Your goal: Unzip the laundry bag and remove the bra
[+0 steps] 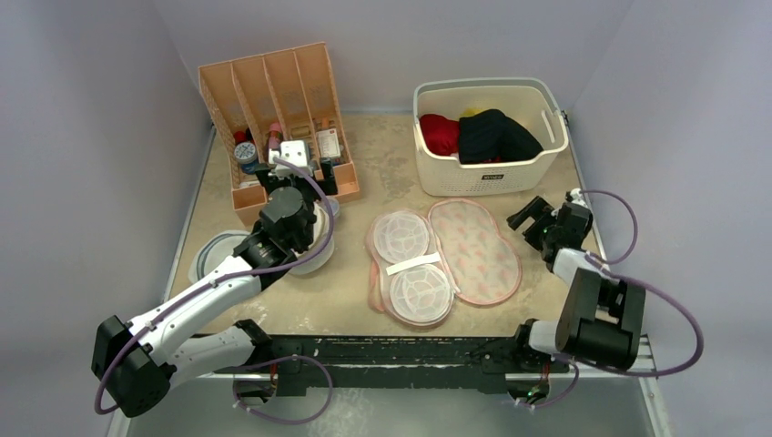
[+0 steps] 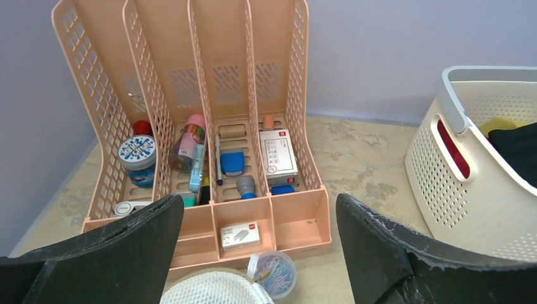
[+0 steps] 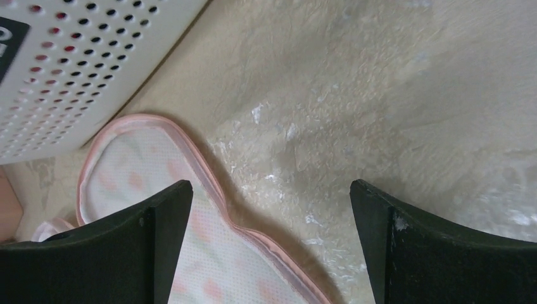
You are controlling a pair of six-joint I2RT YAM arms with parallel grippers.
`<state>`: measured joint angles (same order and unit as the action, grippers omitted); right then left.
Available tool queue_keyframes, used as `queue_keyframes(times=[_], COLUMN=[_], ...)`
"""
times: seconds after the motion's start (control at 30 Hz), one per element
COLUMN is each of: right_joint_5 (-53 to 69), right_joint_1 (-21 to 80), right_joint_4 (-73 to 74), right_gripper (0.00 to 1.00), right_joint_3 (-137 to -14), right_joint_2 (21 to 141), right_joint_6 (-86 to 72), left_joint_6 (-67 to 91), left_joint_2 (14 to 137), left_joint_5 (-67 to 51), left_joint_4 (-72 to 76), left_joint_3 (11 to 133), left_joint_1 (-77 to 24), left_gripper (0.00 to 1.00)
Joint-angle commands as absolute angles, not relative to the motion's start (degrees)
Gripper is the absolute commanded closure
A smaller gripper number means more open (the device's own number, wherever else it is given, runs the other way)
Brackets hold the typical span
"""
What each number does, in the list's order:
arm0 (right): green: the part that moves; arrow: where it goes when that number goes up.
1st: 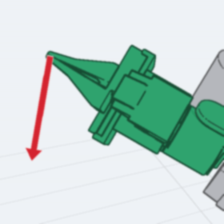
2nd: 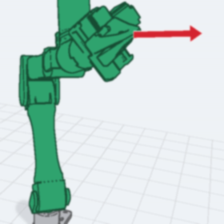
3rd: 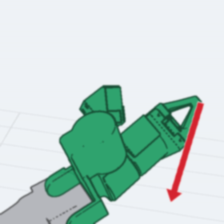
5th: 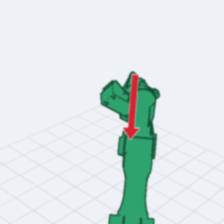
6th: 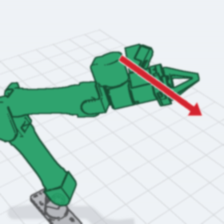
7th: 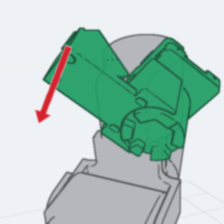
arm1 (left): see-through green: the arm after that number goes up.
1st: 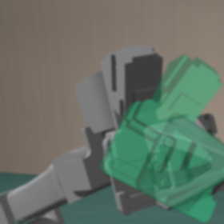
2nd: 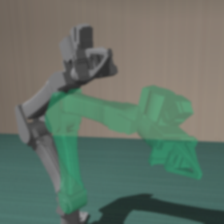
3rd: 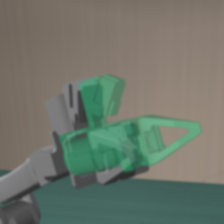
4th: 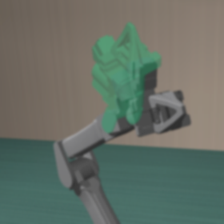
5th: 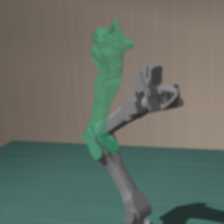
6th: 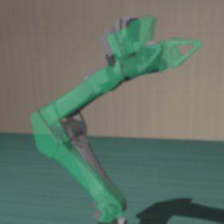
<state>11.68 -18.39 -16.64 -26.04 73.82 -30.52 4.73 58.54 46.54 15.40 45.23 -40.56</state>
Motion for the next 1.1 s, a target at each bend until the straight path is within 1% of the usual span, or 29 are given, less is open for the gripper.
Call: queue_keyframes(times=[0.0,0.1,0.33,0.4,0.43,0.5,0.53,0.77,0.83,1.0,1.07], right_joint_5=[19.0,18.62,15.22,14.55,14.43,14.87,15.38,15.69,15.83,14.39,13.6], right_joint_1=[-18.0,-15.31,-7.61,-7.39,-7.31,-7.23,-7.21,-6.13,-5.83,-5.5,-5.33], right_joint_4=[-16.66,-15.57,-9.86,-8.58,-8.08,-7.01,-6.33,-2.17,-1.35,-1.44,-1.83], right_gripper=[0.07,0.11,0.14,0.18,0.22,0.33,0.35,0.39,0.45,0.52,0.57], right_joint_3=[-29.93,-31.61,-34.18,-33.84,-33.62,-32.93,-32.77,-32.18,-32.25,-32.09,-32.49], right_joint_2=[80.02,82.84,83.98,83.58,83.25,82.82,82.86,80.08,79.28,79.28,79.89], right_joint_6=[-28.0,-27.6,-28.46,-28.48,-28.47,-28.68,-28.84,-29.31,-29.95,-30.19,-29.86], left_joint_6=[4.27,4.22,4.29,4.29,4.37,4.56,4.63,5.14,5.11,5.26,5.36], left_joint_2=[56.97,57.11,57.24,57.14,57.05,56.98,56.96,57.3,57.34,57.41,57.63], left_joint_5=[45.7,45.95,46.05,46.05,46.05,45.98,45.97,46.13,46.22,46.3,46.21], left_joint_4=[16.79,16.79,16.66,16.61,16.61,16.57,16.53,16.17,16.17,16.11,16.09], left_joint_3=[47.9,47.9,48.03,48.08,48.08,48.08,48.08,48.24,48.22,48.25,48.26], left_joint_1=[-40.29,-40.34,-40.34,-40.34,-40.33,-40.32,-40.34,-40.34,-40.28,-40.34,-40.33], left_gripper=[0.1,0.1,0.1,0.1,0.09,0.09,0.09,0.09,0.09,0.09,0.09])
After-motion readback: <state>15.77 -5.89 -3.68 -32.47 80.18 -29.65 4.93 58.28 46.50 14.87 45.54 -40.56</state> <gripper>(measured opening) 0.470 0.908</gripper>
